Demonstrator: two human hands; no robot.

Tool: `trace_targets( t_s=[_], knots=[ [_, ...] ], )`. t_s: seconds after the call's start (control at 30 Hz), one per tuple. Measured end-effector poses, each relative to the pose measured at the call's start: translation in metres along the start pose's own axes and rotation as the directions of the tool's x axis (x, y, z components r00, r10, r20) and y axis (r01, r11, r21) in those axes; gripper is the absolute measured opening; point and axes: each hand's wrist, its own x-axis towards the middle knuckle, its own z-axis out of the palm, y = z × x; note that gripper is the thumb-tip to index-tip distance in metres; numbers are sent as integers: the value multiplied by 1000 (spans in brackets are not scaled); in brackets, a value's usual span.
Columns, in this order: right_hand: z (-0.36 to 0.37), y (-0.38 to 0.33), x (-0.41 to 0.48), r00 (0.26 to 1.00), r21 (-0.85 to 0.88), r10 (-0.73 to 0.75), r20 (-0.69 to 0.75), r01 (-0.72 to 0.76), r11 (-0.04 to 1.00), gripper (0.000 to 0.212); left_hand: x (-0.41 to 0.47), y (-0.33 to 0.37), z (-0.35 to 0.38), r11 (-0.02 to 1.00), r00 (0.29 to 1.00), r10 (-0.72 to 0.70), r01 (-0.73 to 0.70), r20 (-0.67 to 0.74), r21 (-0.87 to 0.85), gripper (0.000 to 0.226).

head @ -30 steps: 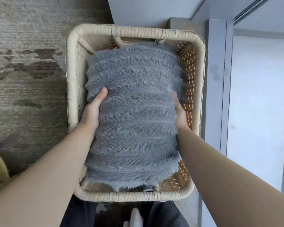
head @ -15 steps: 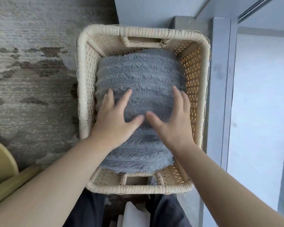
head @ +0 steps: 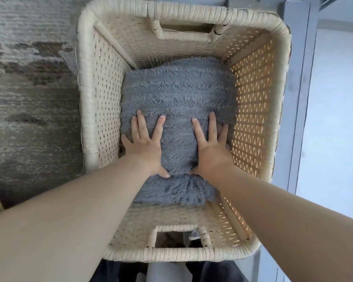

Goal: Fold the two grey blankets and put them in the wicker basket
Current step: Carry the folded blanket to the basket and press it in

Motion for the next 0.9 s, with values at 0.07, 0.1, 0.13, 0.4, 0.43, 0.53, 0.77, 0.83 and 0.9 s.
trace_targets(
  t_s=[0.07, 0.1, 0.13, 0.4, 0.43, 0.53, 0.77, 0.83, 0.9],
  knots=[
    [14, -1, 15, 1000, -32, 15, -21, -15, 999, 148, 15, 3, 11, 1000, 1000, -20, 20, -3, 15, 164],
    [21, -3, 23, 1000, -43, 19, -24, -20, 999, 146, 24, 4, 16, 999, 1000, -30, 30, -1, 29, 165],
    [27, -5, 32, 999, -52, 29, -25, -30, 998, 144, 34, 5, 20, 998, 999, -43, 43, 5, 43, 165],
    [71, -11, 86, 987, -110, 118, -113, -130, 985, 120, 92, 15, 55, 996, 995, -73, 77, -72, 46, 165],
    [71, -12, 84, 985, -109, 118, -123, -132, 985, 121, 89, 14, 54, 997, 995, -67, 71, -75, 42, 164],
    [53, -10, 69, 989, -104, 126, -78, -134, 985, 135, 70, 12, 41, 999, 998, -38, 39, -40, 32, 163],
    [-23, 4, 23, 970, -58, -26, 241, 41, 997, 147, 9, -1, -26, 999, 983, 16, -22, 183, 30, 154],
    [-40, 3, 13, 983, 41, -44, 177, 37, 998, 137, -5, -1, -49, 998, 978, 31, -40, 208, 41, 152],
    [-51, 2, 7, 996, 159, -39, -86, 53, 986, 122, -14, -3, -65, 997, 993, 60, -54, 104, -51, 137]
  ],
)
